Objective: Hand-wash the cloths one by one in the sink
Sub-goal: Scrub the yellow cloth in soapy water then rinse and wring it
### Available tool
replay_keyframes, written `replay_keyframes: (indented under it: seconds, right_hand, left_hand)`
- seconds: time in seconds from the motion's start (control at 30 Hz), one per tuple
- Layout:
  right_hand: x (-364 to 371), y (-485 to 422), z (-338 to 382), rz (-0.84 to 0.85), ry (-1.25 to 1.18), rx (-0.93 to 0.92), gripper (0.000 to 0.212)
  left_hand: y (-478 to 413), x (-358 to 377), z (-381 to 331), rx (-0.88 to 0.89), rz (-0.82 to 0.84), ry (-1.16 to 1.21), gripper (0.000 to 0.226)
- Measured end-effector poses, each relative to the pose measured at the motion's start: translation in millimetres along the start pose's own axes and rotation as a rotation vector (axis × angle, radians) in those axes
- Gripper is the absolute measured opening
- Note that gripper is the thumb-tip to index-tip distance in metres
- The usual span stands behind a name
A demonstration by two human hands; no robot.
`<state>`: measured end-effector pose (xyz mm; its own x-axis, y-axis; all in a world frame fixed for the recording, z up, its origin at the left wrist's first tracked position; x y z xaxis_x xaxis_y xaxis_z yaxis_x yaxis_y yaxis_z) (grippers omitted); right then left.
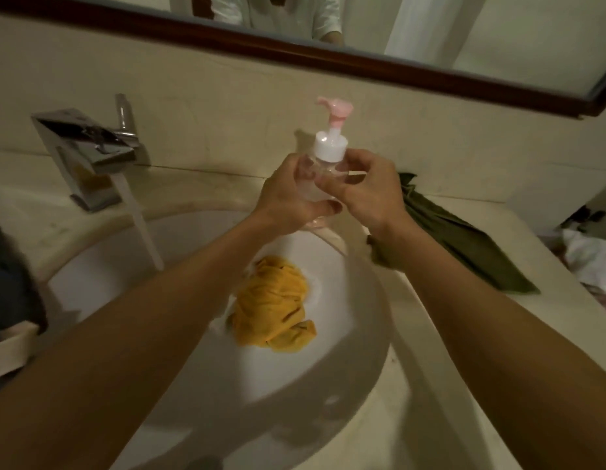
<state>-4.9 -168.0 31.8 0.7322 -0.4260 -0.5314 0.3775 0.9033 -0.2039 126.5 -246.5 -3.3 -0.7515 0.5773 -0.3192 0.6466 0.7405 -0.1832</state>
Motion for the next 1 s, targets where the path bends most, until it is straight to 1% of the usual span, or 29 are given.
replay_keyframes:
  seconds: [0.17, 0.27, 0.33, 0.4, 0.43, 0.47, 0.5, 0.53, 0.57, 0.6, 0.63, 0.67, 0.77, 0.83, 0.9, 0.93, 1.0]
  right_hand:
    - [-4, -26, -22, -0.007, 0.063, -0.041, 0.066]
    - [-8, -41, -28, -0.002, 0.064, -0.02, 0.061]
    - [-8, -43, -29, -0.004, 0.066, -0.004, 0.062]
    - [-5, -39, -28, 0.018, 0.079, 0.017, 0.074]
    - [-4, -36, -27, 0.033, 0.088, 0.039, 0.086]
    - [-4, -33, -28, 0.039, 0.091, 0.076, 0.098]
    - [-5, -29, -28, 0.027, 0.084, 0.117, 0.107]
    - [-8, -24, -27, -0.01, 0.066, 0.152, 0.113]
    - [-10, -19, -24, -0.061, 0.051, 0.176, 0.115]
    - [-13, -12, -20, -0.11, 0.047, 0.186, 0.116]
    - [-15, -5, -14, -0.141, 0.059, 0.182, 0.114]
    - [-15, 4, -9, -0.152, 0.082, 0.17, 0.112]
    - [-7, 31, 10, -0.145, 0.172, 0.101, 0.099]
    - [7, 49, 20, -0.1, 0.231, 0.056, 0.086]
    - [27, 65, 25, 0.02, 0.3, 0.03, 0.072]
    - [40, 72, 25, 0.112, 0.347, 0.018, 0.067]
    - [70, 83, 23, 0.35, 0.445, 0.0, 0.057]
  left_hand:
    - [-31, 11, 7, 0.02, 0.077, -0.047, 0.082]
    - [-42, 14, 3, 0.018, 0.069, -0.077, 0.085]
    - [-43, 17, 2, 0.011, 0.059, -0.079, 0.079]
    - [-43, 18, 2, 0.03, 0.061, -0.095, 0.059]
    - [-42, 16, 0, 0.043, 0.065, -0.112, 0.052]
    - [-40, 14, -1, 0.034, 0.058, -0.134, 0.05]
    - [-37, 10, -2, 0.006, 0.05, -0.167, 0.052]
    - [-33, 4, -3, -0.043, 0.043, -0.204, 0.065]
    - [-28, -2, -3, -0.092, 0.036, -0.254, 0.086]
    - [-24, -9, -1, -0.143, 0.03, -0.29, 0.101]
    - [-17, -17, -1, -0.172, 0.031, -0.306, 0.105]
    - [-8, -24, -2, -0.183, 0.032, -0.317, 0.103]
    - [19, -45, -6, -0.163, 0.021, -0.406, 0.084]
    - [41, -57, 0, -0.169, 0.029, -0.486, 0.069]
    - [64, -68, 12, -0.209, 0.098, -0.553, 0.054]
    - [77, -72, 19, -0.24, 0.162, -0.604, 0.048]
    - [100, -75, 39, -0.336, 0.341, -0.788, 0.037]
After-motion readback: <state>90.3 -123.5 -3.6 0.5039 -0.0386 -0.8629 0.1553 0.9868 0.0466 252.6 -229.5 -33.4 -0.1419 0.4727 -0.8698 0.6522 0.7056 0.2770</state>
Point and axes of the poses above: each hand's wrist, its own y-axis away from the middle knuckle, its own x-axis out of the palm, z = x × y, the point moved 3 cm from there along -y, towards the middle knuckle, and after that the axes turned 10 degrees about z, right-handed, at the moved point
